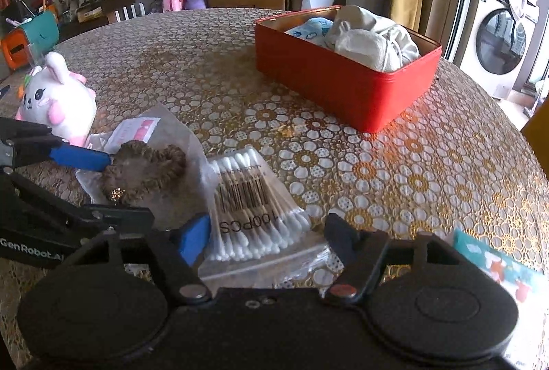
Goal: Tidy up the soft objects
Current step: 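Grasp the brown hair tie with the left gripper while the right gripper grasps the cotton swab bag, then carry the hair tie with the left gripper while the right gripper carries the swab bag over the red box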
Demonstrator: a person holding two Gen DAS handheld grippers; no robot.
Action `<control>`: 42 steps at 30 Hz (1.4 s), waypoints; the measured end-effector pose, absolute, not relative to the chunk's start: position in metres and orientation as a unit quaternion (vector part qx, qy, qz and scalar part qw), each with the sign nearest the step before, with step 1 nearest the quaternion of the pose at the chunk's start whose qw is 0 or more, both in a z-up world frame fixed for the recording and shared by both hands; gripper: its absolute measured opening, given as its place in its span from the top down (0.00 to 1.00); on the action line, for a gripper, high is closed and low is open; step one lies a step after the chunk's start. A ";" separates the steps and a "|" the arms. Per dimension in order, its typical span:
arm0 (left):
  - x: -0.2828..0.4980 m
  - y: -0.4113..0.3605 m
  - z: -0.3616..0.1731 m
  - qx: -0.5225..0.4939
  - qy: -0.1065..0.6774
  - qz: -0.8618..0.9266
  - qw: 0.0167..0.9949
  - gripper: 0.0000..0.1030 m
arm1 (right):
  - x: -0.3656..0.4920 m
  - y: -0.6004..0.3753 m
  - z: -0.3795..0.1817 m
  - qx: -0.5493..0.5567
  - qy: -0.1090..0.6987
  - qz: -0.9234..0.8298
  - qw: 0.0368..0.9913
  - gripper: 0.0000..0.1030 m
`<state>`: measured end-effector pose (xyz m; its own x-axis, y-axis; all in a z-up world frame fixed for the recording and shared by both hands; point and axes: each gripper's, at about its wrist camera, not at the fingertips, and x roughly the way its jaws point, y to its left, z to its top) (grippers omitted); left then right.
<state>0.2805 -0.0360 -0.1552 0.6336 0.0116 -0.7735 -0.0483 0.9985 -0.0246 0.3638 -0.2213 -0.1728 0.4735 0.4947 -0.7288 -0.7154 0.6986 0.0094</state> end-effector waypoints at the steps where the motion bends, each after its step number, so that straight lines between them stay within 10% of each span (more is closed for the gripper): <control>1: 0.280 -0.037 -0.155 -0.019 0.426 0.017 0.904 0.39 | 0.363 -0.221 -0.173 -0.151 0.366 0.358 0.846 0.36; 14: 0.276 -0.032 -0.150 -0.026 0.418 0.010 0.908 0.78 | 0.348 -0.224 -0.166 -0.128 0.375 0.328 0.858 0.51; 36: 0.269 -0.031 -0.147 -0.036 0.427 -0.018 0.903 0.82 | 0.316 -0.263 -0.145 -0.036 0.403 0.272 0.873 0.55; 42: 0.269 -0.031 -0.148 -0.033 0.430 -0.022 0.902 0.82 | 0.310 -0.264 -0.158 -0.058 0.424 0.263 0.865 0.42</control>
